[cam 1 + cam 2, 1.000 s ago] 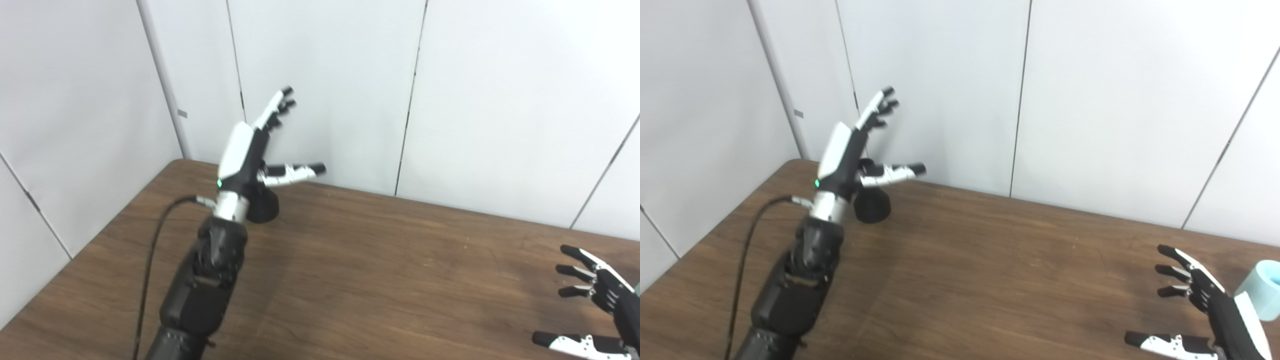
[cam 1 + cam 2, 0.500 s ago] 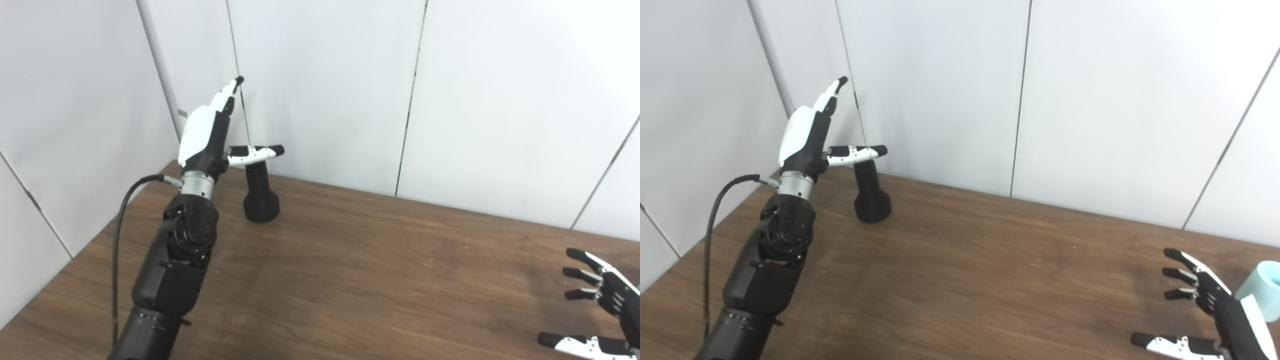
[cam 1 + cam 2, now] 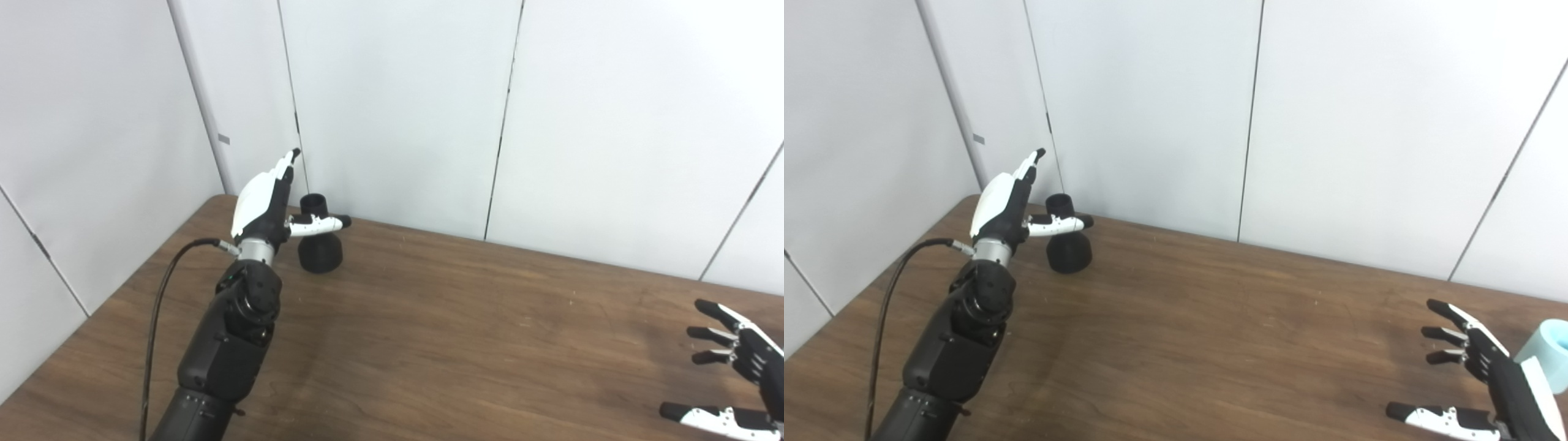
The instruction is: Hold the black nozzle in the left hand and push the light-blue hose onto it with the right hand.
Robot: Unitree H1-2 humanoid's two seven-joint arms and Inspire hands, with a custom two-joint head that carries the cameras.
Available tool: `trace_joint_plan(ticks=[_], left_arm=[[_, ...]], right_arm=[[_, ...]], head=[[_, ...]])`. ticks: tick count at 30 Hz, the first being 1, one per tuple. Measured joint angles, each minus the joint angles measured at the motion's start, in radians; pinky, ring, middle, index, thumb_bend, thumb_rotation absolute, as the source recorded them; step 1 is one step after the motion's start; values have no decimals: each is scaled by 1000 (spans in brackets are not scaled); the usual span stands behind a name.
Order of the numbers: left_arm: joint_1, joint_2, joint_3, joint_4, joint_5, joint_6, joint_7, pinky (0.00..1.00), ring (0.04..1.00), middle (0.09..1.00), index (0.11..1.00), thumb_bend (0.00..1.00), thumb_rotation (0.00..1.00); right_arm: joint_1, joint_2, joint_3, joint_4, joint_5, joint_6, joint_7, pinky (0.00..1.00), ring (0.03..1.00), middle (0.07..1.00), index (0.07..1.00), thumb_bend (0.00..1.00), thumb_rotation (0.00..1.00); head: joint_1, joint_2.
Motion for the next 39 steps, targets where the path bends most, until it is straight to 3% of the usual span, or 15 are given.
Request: trace_joint_plan(ticks=[19,23,26,33,39], left_arm=[[11,20,-28,30,8,77,3,982,989,950,1000,1000,393],[12,23,-39,31,8,98,2,964,965,918,952,1000,371],[12,26,-43,47,8,110,2,948,907,842,869,1000,343],[17,42,-115,83,66,126,-22,992,987,916,897,1000,374],[17,52,-115,85,81,126,-52,1000,999,927,916,1000,374]], right_arm=[[10,0,0,-5,-3,-10,-7,617,769,880,845,873,129],[15,-1,0,-10,-3,-10,-6,622,772,882,847,869,129],[15,-3,0,-13,-3,-10,-6,623,772,882,846,868,130],[17,-5,1,-17,-4,-9,-6,639,779,886,844,862,122],[24,-6,2,-37,-6,-6,-5,637,777,884,841,865,131]], head=[[0,15],[2,18],[0,15],[2,21],[-3,25]])
